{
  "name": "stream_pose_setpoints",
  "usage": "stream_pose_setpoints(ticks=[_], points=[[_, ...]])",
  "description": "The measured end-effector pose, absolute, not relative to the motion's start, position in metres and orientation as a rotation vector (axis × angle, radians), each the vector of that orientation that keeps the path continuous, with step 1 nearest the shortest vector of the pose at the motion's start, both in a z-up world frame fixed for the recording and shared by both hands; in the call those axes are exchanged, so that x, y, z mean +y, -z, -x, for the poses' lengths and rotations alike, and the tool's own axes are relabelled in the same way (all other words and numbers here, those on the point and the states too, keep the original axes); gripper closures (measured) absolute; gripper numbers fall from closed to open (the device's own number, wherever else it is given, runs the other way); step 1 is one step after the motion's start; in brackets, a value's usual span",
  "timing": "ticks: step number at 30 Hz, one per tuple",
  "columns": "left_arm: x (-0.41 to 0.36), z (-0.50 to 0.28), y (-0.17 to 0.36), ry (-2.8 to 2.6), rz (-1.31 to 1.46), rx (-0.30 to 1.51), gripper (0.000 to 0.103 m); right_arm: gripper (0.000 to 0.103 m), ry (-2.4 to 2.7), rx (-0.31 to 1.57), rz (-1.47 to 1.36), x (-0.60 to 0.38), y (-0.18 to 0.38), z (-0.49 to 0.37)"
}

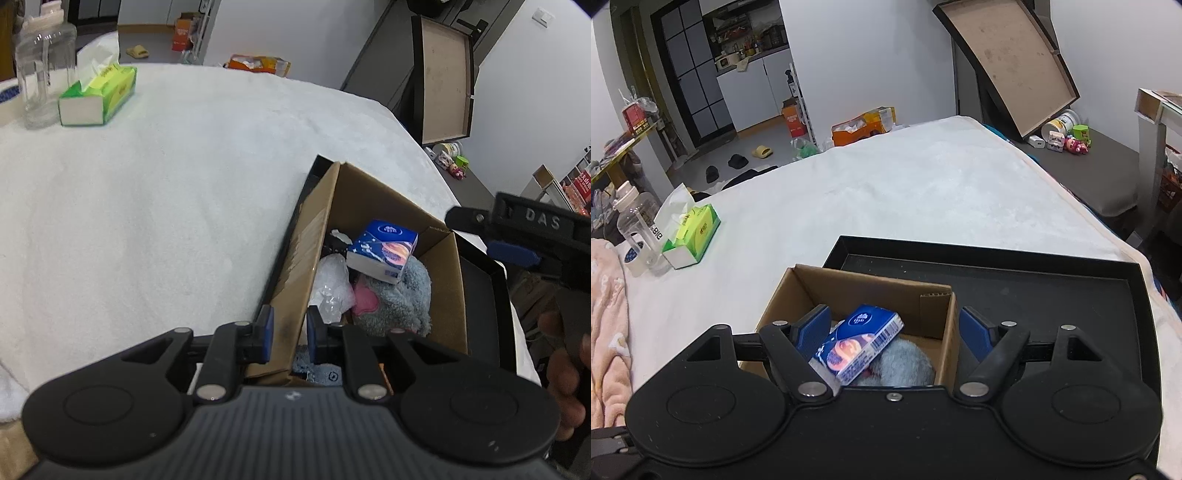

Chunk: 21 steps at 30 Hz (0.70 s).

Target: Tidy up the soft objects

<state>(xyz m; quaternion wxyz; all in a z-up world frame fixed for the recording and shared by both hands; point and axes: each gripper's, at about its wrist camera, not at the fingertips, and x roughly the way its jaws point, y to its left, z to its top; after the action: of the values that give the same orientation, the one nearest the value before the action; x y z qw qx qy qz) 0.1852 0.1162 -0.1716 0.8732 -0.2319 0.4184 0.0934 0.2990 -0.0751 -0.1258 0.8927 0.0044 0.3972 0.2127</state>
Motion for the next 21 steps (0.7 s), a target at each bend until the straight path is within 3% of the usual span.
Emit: stream_pose_setpoints(ticks=[8, 13, 21], points=[[0.111, -0.181, 0.147, -0.203, 0.449, 0.857, 0.082, 0.023, -0.449, 0.825, -0.052, -0.089, 0.114, -0.287], [0.105, -0.179, 0.126, -0.203, 0.42, 0.845, 0.057, 0.016, -0.45, 0.819, -0.083, -0.1, 0.103, -0.275], [0.085, -0.174, 0.093, -0.172, 0.343, 0.834, 0.04, 0.008, -0.434, 0.806, -0.125, -0.126, 0.085, -0.255]])
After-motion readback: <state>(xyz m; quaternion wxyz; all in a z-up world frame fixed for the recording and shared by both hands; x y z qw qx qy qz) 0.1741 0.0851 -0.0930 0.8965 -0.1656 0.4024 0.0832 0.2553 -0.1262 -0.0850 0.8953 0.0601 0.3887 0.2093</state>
